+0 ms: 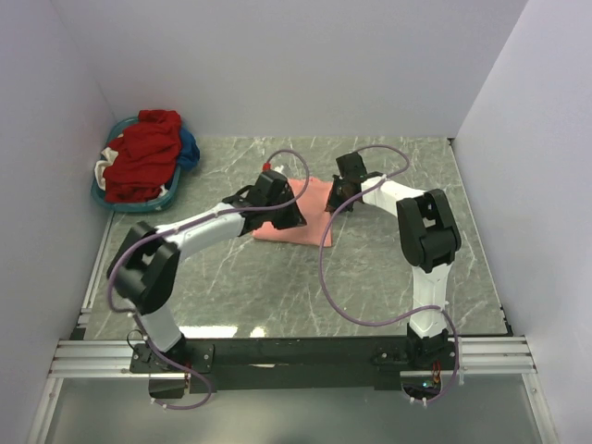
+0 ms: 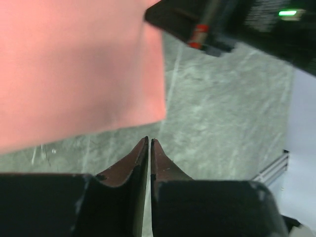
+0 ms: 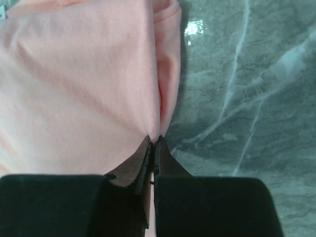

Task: Fold and stack the t-shirts
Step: Neatly place the folded tshirt to the corner

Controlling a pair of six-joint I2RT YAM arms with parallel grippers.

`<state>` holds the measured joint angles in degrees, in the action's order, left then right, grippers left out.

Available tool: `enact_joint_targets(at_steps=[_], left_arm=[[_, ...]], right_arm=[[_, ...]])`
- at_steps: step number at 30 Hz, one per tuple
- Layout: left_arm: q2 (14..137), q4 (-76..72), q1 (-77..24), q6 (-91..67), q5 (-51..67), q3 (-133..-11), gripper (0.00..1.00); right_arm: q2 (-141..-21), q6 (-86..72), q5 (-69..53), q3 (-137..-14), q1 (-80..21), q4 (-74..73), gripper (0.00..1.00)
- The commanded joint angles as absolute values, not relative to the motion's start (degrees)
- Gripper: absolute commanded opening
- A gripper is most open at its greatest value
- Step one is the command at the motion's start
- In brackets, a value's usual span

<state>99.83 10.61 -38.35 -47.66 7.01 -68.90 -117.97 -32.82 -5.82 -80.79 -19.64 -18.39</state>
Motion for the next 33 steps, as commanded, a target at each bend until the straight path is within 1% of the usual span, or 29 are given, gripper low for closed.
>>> enact_joint_targets(at_steps=[1,7,12,15,17,23,28,33], left_arm=[[91.9,12.2,-38.5,-46.5,5.0,-67.7,0.13],[84.7,16.2,-38.4,-44.1,3.0,-67.4,0.14],[79.9,16.9,-38.4,-43.4,3.6,-65.6,0.13],[77.4,17.3,-38.4,-43.2,3.5,-64.1,0.13],[76.1,17.4,-38.4,-43.2,3.8,-63.3,0.13],[72.1,18.0,-38.5,-43.7,4.7,-60.7,0.12],[68.7,18.6,-38.5,-44.1,5.1,-58.6,0.12],[66.2,17.8,-38.8,-45.3,5.7,-56.3,0.12]], right_arm=[[-118.6,-36.3,1.2,-81.9,-19.2,-23.1,0.0],[-114.6,-42.9,4.7,-81.5,-13.6,-25.2,0.0],[-115.8,-47.5,13.7,-88.8,-9.0,-37.9,0.0],[-114.0,-53.8,21.3,-88.3,-5.5,-45.2,0.0],[-110.9,-57.0,22.1,-86.0,-3.4,-46.8,0.0],[-99.6,-63.9,21.5,-69.3,7.4,-45.5,0.0],[-92.2,-64.3,19.8,-60.1,18.1,-44.8,0.0],[-83.1,-63.1,19.6,-50.6,24.4,-42.8,0.0]])
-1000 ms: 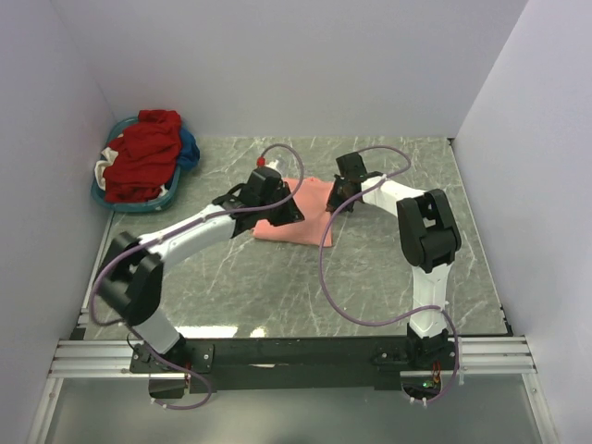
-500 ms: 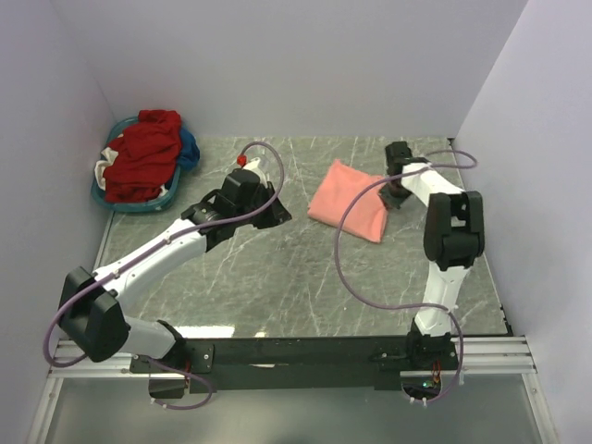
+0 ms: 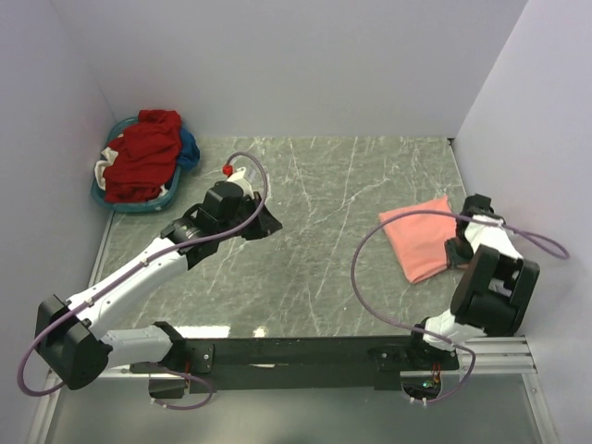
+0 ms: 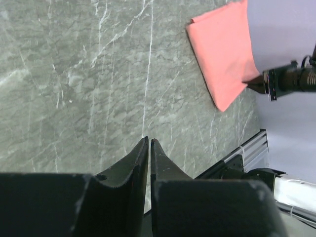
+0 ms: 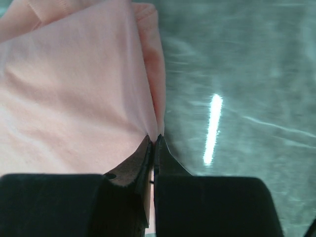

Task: Fold and stack the t-shirts
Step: Neatly place the folded tshirt to the corner

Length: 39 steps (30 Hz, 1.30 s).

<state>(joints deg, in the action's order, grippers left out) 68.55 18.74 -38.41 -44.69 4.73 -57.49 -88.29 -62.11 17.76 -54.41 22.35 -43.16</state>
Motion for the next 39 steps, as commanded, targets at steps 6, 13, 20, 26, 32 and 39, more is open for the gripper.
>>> enact_joint_targets(at_steps=[6,13,20,26,32,39], left_arm=[[64.7,17.1,-39.3,-46.2,5.4,-54.1,0.12],[65.5,16.2,-39.9,-46.6,5.2,-53.4,0.11],[65.6,15.0,-40.4,-47.3,4.8,-52.1,0.11],[64.4,14.9,-40.7,-47.3,4.4,-51.2,0.11],[64.0,15.0,-40.8,-47.3,4.0,-51.2,0.11],[63.5,14.8,-40.8,-47.2,4.0,-50.5,0.11]], right_arm=[[-75.2,-60.1,18.5,-41.3,32.4,-40.0,0.0],[-69.0,-56.1,17.5,-36.3,39.0,-39.2,0.0],[-64.7,-52.9,16.4,-33.9,42.4,-40.0,0.0],[-59.6,-53.0,14.1,-33.0,43.1,-41.5,0.0],[-54.9,-53.1,12.0,-33.3,43.1,-42.5,0.14],[-53.4,-50.5,9.2,-35.2,43.1,-42.4,0.85]])
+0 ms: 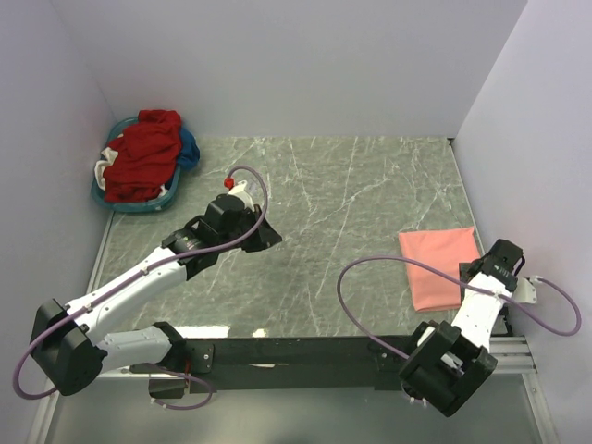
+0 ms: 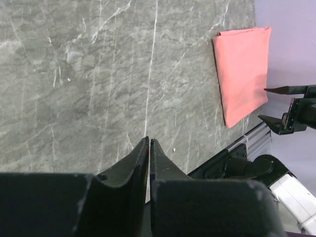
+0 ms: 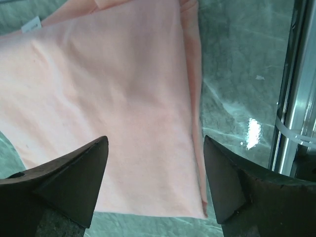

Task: Fold and stack the t-shirts
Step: Neatly place the folded tshirt to the corner, then reset both grippers

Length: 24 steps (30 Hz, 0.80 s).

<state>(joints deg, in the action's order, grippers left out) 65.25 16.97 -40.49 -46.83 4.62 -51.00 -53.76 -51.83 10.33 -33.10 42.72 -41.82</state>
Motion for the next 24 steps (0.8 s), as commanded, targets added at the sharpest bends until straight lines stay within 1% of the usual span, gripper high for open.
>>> enact_joint_targets(at_steps=[1,6,10,13,14,16,17,18,20,21,22,23,24], left_arm=[[63.7,14.7,-40.8,-47.2,4.0,-50.4,0.11],[63.5,14.4,-40.7,-47.1,3.9,-50.4,0.11],[63.6,14.4,-40.8,-46.9,3.7,-50.9,0.11],[63.9,14.6,-40.8,-46.5,3.1,-51.5,0.12],[64.2,14.8,-40.8,-46.2,2.7,-51.8,0.12],[64.6,15.6,-40.8,-45.3,1.3,-52.7,0.13],[65.1,16.2,-40.8,-44.7,0.6,-53.0,0.13],[65.4,16.8,-40.8,-44.4,0.3,-53.4,0.13],[66.2,19.0,-40.8,-42.1,-2.2,-54.8,0.15],[66.3,19.8,-40.8,-41.2,-3.2,-55.2,0.15],[66.5,20.6,-40.8,-39.7,-5.3,-55.8,0.17],[66.5,21.9,-40.7,-38.9,-6.3,-56.0,0.18],[66.4,22.3,-40.7,-37.5,-7.3,-56.1,0.18]], right_arm=[[-54.2,-49.7,8.4,-36.1,43.1,-42.7,0.85],[-56.7,-45.9,2.9,-38.0,42.5,-41.4,0.86],[-56.3,-44.0,0.2,-37.6,37.1,-36.1,0.86],[-57.1,-44.8,1.5,-39.9,26.6,-34.5,0.86],[-57.6,-45.3,2.7,-40.7,19.8,-34.4,0.86],[-58.8,-46.6,4.3,-42.6,14.0,-33.8,0.86],[-59.1,-46.8,4.5,-43.0,8.2,-33.1,0.86],[-59.1,-47.0,4.2,-43.1,5.7,-32.4,0.86],[-58.5,-47.1,4.0,-42.6,0.1,-28.5,0.86],[-57.4,-47.1,4.0,-42.2,-7.1,-26.7,0.86],[-56.9,-47.2,4.2,-41.3,-10.2,-23.1,0.86],[-56.4,-47.2,4.4,-41.0,-16.1,-21.1,0.86],[-56.2,-46.9,4.7,-40.8,-18.8,-18.3,0.87]])
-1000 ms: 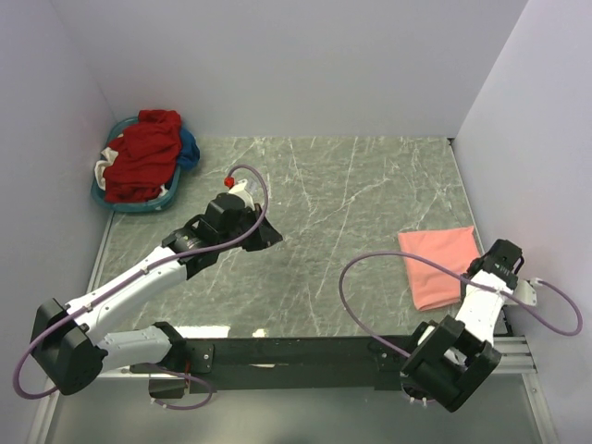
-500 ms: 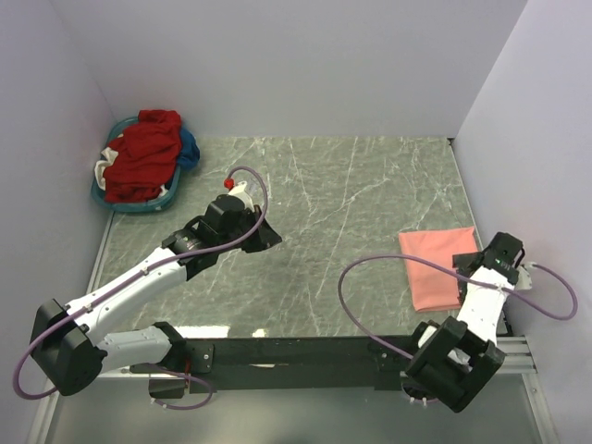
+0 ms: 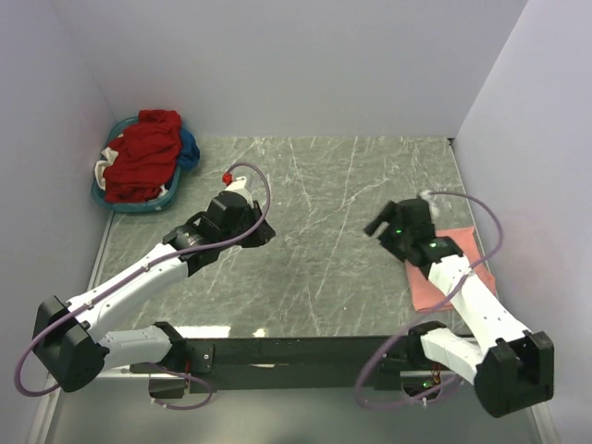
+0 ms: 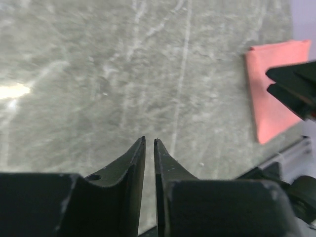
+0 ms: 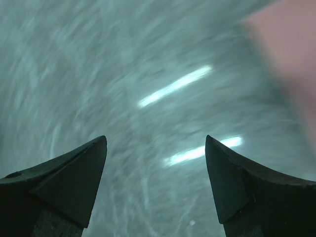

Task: Fold and stack the t-shirts
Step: Reset both grippers

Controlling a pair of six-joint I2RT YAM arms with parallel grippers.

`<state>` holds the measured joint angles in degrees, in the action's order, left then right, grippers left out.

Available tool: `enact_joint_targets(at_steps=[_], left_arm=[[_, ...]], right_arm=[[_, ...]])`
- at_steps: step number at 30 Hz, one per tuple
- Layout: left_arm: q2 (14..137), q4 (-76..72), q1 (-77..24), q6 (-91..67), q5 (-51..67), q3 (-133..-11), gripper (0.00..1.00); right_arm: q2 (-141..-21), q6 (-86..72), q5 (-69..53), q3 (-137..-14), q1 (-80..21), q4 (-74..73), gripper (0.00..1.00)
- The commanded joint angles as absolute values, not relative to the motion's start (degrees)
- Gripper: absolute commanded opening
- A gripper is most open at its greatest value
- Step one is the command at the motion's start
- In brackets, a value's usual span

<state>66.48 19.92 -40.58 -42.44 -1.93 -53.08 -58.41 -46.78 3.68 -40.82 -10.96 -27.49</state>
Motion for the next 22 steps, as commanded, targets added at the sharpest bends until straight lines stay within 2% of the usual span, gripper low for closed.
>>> enact_joint_targets(at_steps=[1,7,13,22], left_arm=[[66.4,22.8,-40.6,-36.7,-8.7,-56.2,0.2],[66.3,27.2,-40.3,-34.1,-12.9,-57.3,0.21],[63.1,29.9,-40.3,-33.0,-16.8,-56.1,0.24],[65.9,29.4,-40.1,-27.6,-17.8,-58.7,0.23]], right_arm=[[-56.4,-46.7,6.1,-41.0,-21.1,-17.5,0.87],[-61.4,-41.7,3.9,-44.3,-32.1,-12.4,0.88],[-60.3,-35.4,0.2,-44.6,-32.7,-11.1,0.88],[-56.4,-28.8,-7.5,-46.6,-32.7,-12.6,0.88]])
